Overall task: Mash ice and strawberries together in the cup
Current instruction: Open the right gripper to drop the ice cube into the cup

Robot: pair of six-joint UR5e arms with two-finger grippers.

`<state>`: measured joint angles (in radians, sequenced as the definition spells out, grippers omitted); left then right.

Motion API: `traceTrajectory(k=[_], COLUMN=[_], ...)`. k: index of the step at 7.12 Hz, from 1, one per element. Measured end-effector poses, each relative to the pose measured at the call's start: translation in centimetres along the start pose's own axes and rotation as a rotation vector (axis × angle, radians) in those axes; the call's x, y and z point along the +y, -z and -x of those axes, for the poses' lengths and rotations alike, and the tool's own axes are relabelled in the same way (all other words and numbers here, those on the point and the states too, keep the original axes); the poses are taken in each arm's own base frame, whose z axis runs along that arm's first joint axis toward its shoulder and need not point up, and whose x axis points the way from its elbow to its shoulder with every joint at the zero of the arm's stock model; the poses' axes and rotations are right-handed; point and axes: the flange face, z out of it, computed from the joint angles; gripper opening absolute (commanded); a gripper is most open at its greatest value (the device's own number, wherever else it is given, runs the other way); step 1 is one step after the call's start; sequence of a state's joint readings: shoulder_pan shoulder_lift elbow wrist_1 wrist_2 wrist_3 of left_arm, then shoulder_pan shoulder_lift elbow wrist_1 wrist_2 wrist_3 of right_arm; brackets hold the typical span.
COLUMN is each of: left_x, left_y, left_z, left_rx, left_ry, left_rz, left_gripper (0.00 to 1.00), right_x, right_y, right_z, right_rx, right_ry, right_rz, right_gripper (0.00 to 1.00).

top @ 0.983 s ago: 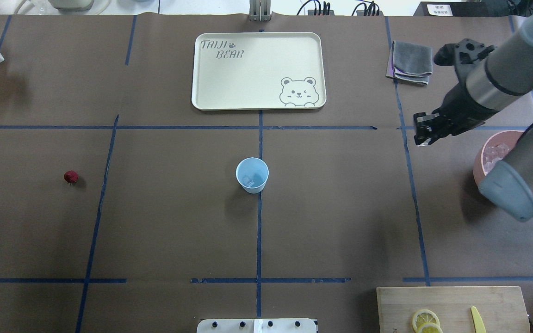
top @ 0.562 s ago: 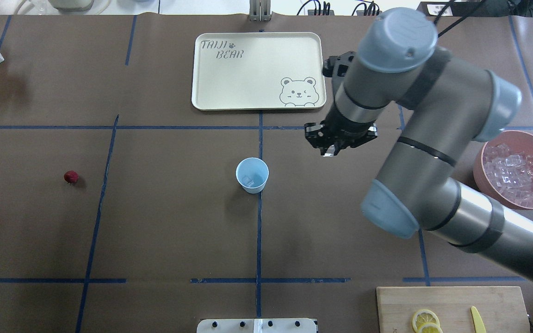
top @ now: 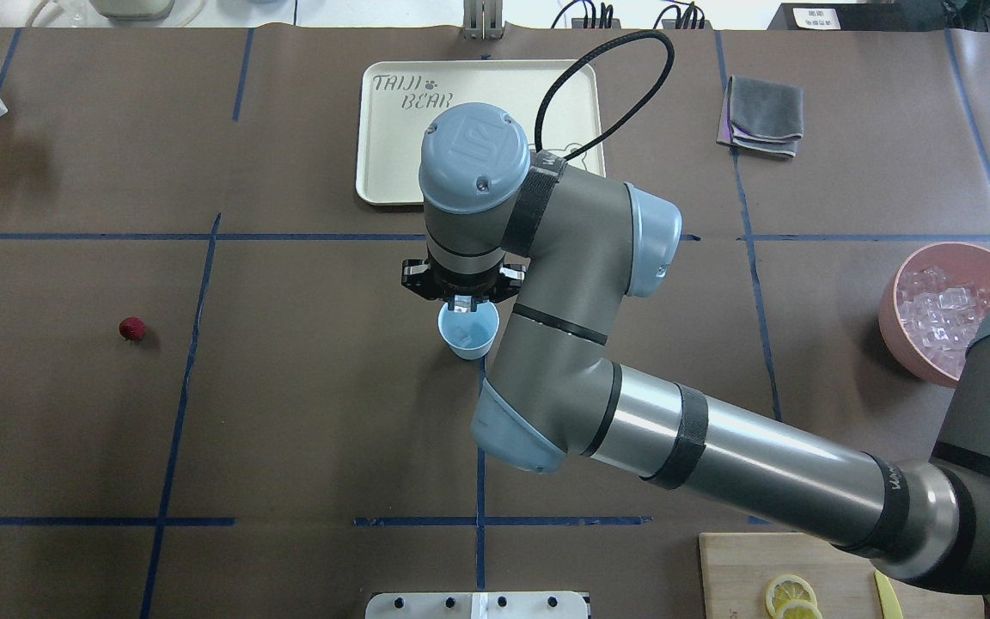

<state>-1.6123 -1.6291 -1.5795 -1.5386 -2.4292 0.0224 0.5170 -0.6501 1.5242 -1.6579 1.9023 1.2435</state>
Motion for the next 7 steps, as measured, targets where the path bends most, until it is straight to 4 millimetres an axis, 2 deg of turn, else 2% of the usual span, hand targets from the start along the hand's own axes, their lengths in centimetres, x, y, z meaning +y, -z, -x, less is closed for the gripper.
traceTrajectory(k=[2,3,4,5,7], left_x=[0.00,0.00,0.00,0.00,0.00], left_y=[-0.02,-0.01,0.01,0.01,0.01], left_z=[0.01,0.00,-0.02,-0.02,-0.03], left_rx=[0.000,0.000,0.000,0.000,0.001], left_ry=[0.000,0.000,0.000,0.000,-0.001], left_rz=[0.000,0.000,0.000,0.000,0.000], left_gripper=[1.00,1.00,1.00,1.00,1.00], right_x=[0.34,0.36,0.38,0.39,0.48], right_y=[-0.63,-0.70,-0.75,-0.79,-0.61], right_z=[0.36,0.34,0.31,0.29,0.23], right_rx=[0.007,0.009,0.010,0.012,0.017], right_ry=[0.000,-0.001,-0.001,-0.001,-0.003], right_rz=[0.001,0.001,0.002,0.002,0.005], right_gripper=[0.03,0.08,0.24,0.32,0.38])
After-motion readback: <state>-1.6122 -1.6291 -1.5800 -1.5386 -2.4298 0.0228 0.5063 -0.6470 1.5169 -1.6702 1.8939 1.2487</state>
